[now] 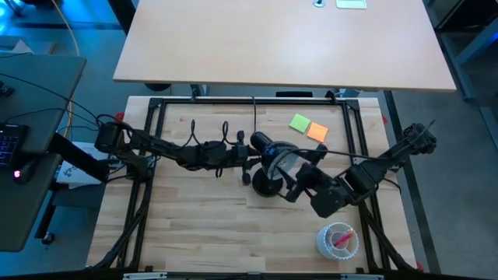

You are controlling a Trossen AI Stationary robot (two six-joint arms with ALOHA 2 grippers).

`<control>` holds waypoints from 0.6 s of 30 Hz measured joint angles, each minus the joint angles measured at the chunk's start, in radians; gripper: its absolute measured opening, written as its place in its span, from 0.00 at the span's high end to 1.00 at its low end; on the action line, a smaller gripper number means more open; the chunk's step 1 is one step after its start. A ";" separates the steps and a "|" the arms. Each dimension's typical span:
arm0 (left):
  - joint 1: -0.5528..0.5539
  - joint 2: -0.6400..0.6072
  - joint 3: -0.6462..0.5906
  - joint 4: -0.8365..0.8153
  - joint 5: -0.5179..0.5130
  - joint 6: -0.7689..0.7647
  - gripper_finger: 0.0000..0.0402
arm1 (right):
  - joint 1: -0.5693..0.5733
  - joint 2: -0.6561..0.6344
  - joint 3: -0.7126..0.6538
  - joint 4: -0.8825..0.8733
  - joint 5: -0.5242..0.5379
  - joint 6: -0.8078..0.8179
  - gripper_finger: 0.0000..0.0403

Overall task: Screw lightbulb
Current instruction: Insert the white lightbulb into the black lamp, then remove the white lightbulb from the black lamp

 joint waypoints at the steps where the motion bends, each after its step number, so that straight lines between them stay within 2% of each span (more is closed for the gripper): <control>1: 0.001 -0.006 0.000 -0.013 0.000 0.000 0.91 | 0.011 0.000 0.000 -0.004 0.013 0.000 0.30; 9: 0.055 -0.133 -0.001 -0.251 0.045 0.008 0.91 | 0.087 0.002 0.000 -0.042 0.037 0.006 0.30; 13: 0.110 -0.197 -0.004 -0.340 0.123 0.017 0.91 | 0.115 0.002 0.000 -0.094 0.037 0.074 0.30; 18: 0.163 -0.229 -0.003 -0.417 0.129 0.014 0.88 | 0.136 0.002 0.000 -0.180 0.036 0.179 0.30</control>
